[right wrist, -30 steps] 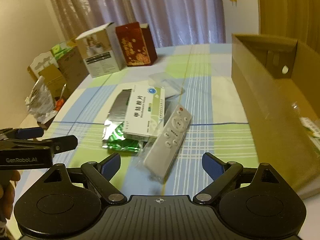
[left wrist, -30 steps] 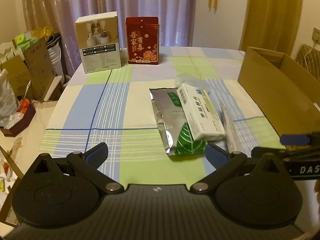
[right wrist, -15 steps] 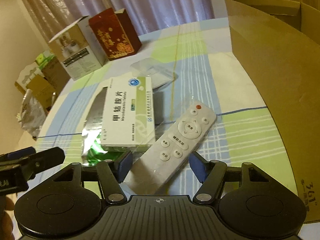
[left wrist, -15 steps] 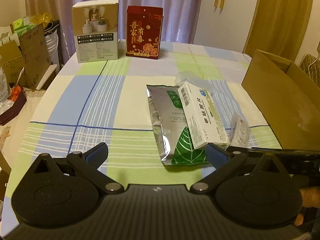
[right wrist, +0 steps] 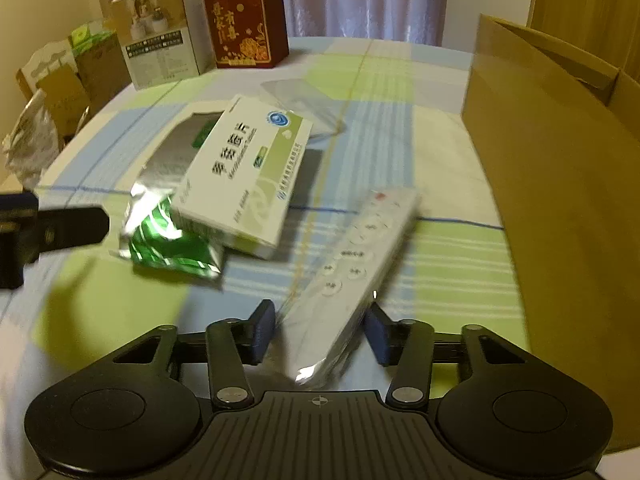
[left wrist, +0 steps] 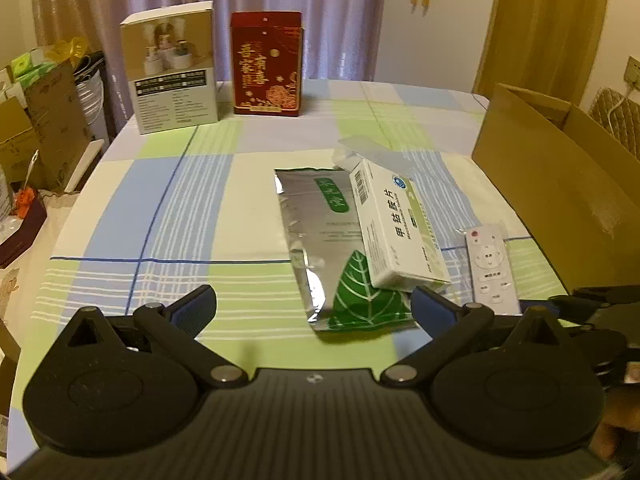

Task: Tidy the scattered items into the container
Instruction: 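Lower the right tool onto the white remote and close it, then grasp the white Mecobalamin medicine box with the left tool while the right tool holds the remote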

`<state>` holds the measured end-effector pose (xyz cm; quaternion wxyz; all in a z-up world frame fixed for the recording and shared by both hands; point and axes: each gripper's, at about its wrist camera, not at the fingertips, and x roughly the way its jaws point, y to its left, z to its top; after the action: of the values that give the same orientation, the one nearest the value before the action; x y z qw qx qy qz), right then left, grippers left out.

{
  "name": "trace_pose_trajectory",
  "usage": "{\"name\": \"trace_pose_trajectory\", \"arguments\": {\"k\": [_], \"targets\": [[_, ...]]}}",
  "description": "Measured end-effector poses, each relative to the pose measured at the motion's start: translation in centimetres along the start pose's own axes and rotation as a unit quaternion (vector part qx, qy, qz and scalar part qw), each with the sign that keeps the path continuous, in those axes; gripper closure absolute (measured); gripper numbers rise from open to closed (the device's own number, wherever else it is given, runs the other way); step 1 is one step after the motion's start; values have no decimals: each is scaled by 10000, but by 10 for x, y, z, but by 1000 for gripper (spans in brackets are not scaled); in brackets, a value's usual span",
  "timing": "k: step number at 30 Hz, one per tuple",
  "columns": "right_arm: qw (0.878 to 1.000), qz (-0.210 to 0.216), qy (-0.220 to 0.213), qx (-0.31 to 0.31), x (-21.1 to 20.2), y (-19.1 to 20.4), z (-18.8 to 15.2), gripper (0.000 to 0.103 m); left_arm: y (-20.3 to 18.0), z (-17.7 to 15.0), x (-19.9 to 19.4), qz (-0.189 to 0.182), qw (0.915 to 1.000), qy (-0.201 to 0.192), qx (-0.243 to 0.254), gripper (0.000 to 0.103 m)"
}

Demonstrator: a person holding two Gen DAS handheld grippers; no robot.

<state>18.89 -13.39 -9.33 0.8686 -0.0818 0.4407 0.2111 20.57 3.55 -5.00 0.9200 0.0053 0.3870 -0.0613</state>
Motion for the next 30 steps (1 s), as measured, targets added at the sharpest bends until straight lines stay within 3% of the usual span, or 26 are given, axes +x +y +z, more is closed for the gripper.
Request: {"name": "trace_pose_trajectory", "arguments": {"k": [7, 13, 20, 25, 29, 30], "targets": [[10000, 9, -43, 30, -21, -28, -19, 63, -26, 8, 11, -169, 9990, -66, 397, 1], [9999, 29, -137, 76, -36, -41, -38, 62, -62, 20, 38, -247, 9949, -234, 945, 1], [9994, 53, -344, -76, -42, -42, -50, 62, -98, 18, 79, 127, 9860, -101, 1660, 2], [9992, 66, -382, -127, -40, -39, -54, 54, -109, 11, 90, 404, 9773, -65, 2077, 9], [9991, 76, -390, -119, -39, -40, -55, 54, -111, 8, 95, 488, 9731, 18, 2251, 31], [9992, 81, -384, -95, -40, -40, -56, 54, -111, 8, 95, 498, 9729, 25, 2260, 32]]}}
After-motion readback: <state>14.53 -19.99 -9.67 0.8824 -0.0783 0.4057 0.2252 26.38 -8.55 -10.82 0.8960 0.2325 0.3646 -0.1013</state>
